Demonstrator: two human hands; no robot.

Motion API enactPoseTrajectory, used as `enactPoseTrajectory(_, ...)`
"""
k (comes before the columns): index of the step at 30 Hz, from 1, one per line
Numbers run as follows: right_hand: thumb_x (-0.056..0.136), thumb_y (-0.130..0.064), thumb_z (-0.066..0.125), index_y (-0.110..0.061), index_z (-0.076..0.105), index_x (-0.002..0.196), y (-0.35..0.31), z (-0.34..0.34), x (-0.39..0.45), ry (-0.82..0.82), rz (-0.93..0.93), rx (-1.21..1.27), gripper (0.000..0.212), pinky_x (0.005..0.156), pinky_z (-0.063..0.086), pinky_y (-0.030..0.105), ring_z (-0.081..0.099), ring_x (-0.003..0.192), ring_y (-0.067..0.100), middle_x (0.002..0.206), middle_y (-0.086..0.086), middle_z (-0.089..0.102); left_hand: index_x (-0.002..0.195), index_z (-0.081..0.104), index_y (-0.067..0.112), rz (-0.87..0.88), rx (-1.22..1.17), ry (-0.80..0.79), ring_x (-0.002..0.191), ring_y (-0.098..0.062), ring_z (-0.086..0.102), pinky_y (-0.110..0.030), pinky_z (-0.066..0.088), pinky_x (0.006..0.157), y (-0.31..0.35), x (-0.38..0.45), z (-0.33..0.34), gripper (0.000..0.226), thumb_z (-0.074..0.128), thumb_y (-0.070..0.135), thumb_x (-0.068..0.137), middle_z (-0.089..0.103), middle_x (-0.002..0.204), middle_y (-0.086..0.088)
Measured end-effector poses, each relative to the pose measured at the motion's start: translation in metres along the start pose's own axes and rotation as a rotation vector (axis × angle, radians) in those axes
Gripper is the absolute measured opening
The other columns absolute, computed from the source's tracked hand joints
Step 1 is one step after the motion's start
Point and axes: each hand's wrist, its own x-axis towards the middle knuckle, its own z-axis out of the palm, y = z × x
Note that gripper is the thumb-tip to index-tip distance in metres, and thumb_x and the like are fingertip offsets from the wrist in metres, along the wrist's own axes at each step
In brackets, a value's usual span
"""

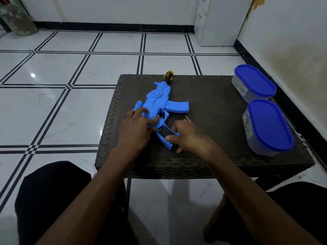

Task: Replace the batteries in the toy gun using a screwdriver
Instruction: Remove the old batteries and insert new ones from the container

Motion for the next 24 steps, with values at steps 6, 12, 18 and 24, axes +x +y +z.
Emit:
enactPoseTrajectory(6,0.088,-0.02,0.072,-0.016,0.059,0.118,0.008,-0.006,-0.009,-0.029,-0.006,0.172,0.033,0.072,0.061,0.04,0.07,0.064,0.02,0.119,0.004,0.05,0.137,0.051,0.037,-0.022,-0.028,-0.02,0.135,-0.027,0.027,-0.037,0.032,0.105,0.003,-0.002,-0.003,0.044,0.057,0.036,0.093,0.034,0.15,0.001)
enactPoseTrajectory(12,0.083,-0.014,0.076,-0.025,0.061,0.106,0.02,-0.023,-0.039,0.108,-0.005,0.216,0.03,0.066,0.059,0.033,0.068,0.074,0.02,0.094,-0.002,0.06,0.138,0.048,0.039,-0.035,-0.021,-0.035,0.135,-0.027,0.026,-0.041,0.035,0.106,0.003,-0.001,-0.006,0.046,0.057,0.037,0.093,0.033,0.15,0.002)
enactPoseTrajectory(18,0.082,-0.012,0.074,-0.024,0.059,0.1,0.028,-0.025,-0.051,0.305,-0.09,0.048,0.027,0.06,0.04,0.015,0.054,0.076,0.006,0.09,-0.007,0.058,0.141,0.043,0.039,-0.038,-0.008,-0.05,0.138,-0.028,0.023,-0.047,0.035,0.107,0.003,-0.003,-0.003,0.051,0.058,0.035,0.093,0.03,0.152,0.0)
enactPoseTrajectory(24,0.081,-0.009,0.071,-0.024,0.055,0.095,0.026,-0.011,-0.046,0.405,-0.082,-0.037,0.027,0.073,0.047,0.023,0.054,0.087,0.011,0.097,-0.005,0.052,0.143,0.04,0.04,-0.07,0.033,-0.021,0.138,-0.028,0.024,-0.047,0.038,0.106,0.003,-0.01,-0.001,0.055,0.059,0.03,0.093,0.03,0.151,-0.001)
